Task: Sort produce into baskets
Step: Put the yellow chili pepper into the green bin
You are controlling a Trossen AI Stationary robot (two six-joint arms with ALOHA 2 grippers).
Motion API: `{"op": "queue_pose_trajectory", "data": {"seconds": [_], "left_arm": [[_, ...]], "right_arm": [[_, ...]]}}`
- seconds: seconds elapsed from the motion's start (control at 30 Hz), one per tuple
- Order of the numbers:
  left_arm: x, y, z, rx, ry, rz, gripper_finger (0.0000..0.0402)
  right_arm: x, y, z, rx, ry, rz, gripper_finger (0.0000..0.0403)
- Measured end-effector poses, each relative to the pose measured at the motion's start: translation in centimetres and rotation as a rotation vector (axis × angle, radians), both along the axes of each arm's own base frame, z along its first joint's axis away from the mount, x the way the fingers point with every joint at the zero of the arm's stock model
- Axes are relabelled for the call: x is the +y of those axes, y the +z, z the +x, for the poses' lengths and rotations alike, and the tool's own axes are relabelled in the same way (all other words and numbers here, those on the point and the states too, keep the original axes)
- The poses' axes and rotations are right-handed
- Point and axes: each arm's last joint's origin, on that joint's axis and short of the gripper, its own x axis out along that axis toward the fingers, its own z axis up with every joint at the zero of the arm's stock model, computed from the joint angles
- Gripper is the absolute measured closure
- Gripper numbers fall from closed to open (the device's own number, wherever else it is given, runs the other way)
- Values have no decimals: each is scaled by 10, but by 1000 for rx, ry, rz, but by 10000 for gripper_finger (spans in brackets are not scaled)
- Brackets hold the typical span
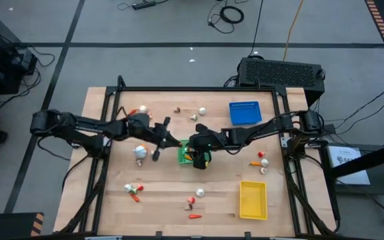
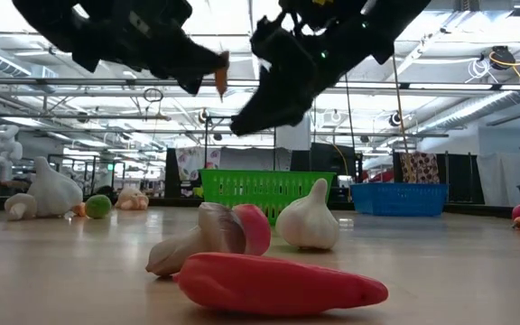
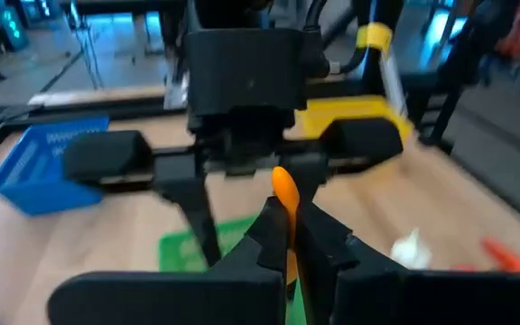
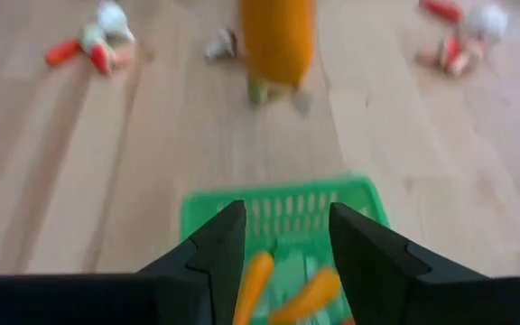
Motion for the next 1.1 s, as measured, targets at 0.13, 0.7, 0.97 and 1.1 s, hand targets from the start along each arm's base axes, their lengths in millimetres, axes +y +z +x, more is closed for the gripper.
{"op": "queue_pose_trajectory", "data": {"seconds": [0.13, 0.7, 0.97, 1.1], "left_arm": [[-8, -4, 4, 0, 1, 0, 389], [-18, -12, 9, 24, 44, 20, 386], [-16, -16, 8, 66, 110, 35, 386], [-16, -16, 8, 68, 108, 35, 386]], "right_arm": [[4, 5, 3, -62, 23, -17, 250], [8, 11, 6, -131, 44, -33, 254], [8, 10, 6, -119, 39, -37, 328], [8, 10, 6, -116, 44, -43, 373]]}}
